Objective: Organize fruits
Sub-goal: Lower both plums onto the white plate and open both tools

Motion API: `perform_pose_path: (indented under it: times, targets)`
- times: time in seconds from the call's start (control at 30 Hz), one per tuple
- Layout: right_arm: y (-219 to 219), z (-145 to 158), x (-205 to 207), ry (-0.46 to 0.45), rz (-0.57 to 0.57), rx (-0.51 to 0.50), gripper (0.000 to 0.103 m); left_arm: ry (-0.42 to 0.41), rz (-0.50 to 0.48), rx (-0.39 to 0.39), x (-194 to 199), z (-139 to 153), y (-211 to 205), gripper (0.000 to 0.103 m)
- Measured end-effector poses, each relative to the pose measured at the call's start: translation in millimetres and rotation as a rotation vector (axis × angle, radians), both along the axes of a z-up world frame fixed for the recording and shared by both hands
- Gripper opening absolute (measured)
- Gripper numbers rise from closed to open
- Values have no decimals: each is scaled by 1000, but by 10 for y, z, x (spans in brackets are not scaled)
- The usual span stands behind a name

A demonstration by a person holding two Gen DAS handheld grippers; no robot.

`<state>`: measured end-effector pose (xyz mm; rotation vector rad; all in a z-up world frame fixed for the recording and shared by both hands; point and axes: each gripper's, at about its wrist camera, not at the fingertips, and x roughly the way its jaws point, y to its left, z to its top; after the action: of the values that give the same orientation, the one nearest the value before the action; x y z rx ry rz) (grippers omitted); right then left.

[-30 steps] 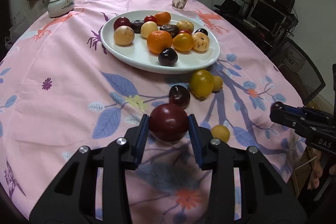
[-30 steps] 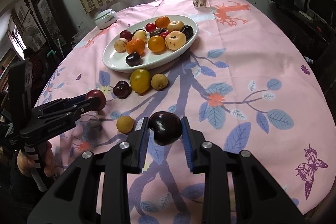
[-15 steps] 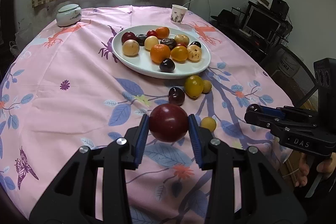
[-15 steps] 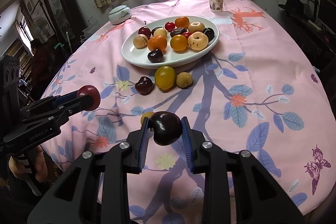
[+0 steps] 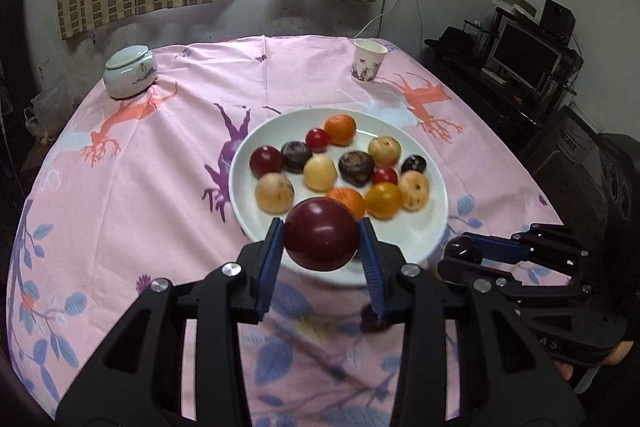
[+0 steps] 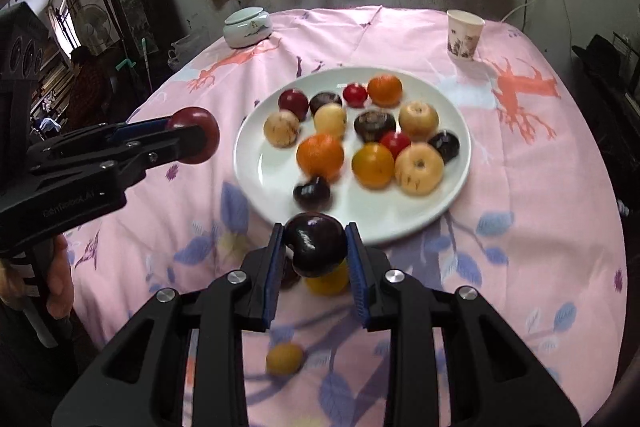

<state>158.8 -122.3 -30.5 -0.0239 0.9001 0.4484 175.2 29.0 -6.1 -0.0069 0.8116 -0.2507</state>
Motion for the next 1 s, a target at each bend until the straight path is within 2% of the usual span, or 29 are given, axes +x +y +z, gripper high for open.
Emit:
perform_pose_path:
  times: [0.1, 0.2, 0.47, 0.53, 0.57, 0.6, 0.63, 0.67, 0.73, 0.87, 1.0]
  targets:
    - [129, -50, 465, -38, -25, -31, 31, 39, 33, 29, 481, -93, -56, 39]
    - [184, -191, 704, -16, -26, -49, 31, 94, 29, 32, 783, -246, -88, 39]
    - [166, -326, 972, 10, -43, -49, 31, 135, 24, 19, 1073, -414, -90, 40]
    - [188, -340, 1026, 25, -43, -63, 32, 137, 30, 3, 1087, -373, -74, 55]
    - [193, -342, 1032, 33, -45, -76, 32, 121, 39, -6, 1067, -317, -55, 72]
    - [184, -334, 1033, 35, -50, -83, 33, 94, 47, -13, 1025, -240, -33, 74]
    - [163, -310, 1017, 27, -56, -82, 40, 74, 47, -14, 970, -160, -23, 74]
    - [139, -275, 994, 12, -64, -77, 61, 62, 43, -14, 926, -91, -20, 74]
    - [81, -175, 933, -36, -84, -51, 74, 37, 46, -24, 814, 51, -4, 75]
    - [6, 26, 831, -54, -98, -14, 74, 6, 27, -69, 451, 274, 8, 78]
    - [-139, 215, 480, -86, -112, -13, 75, -54, 18, -47, -140, 369, 40, 90]
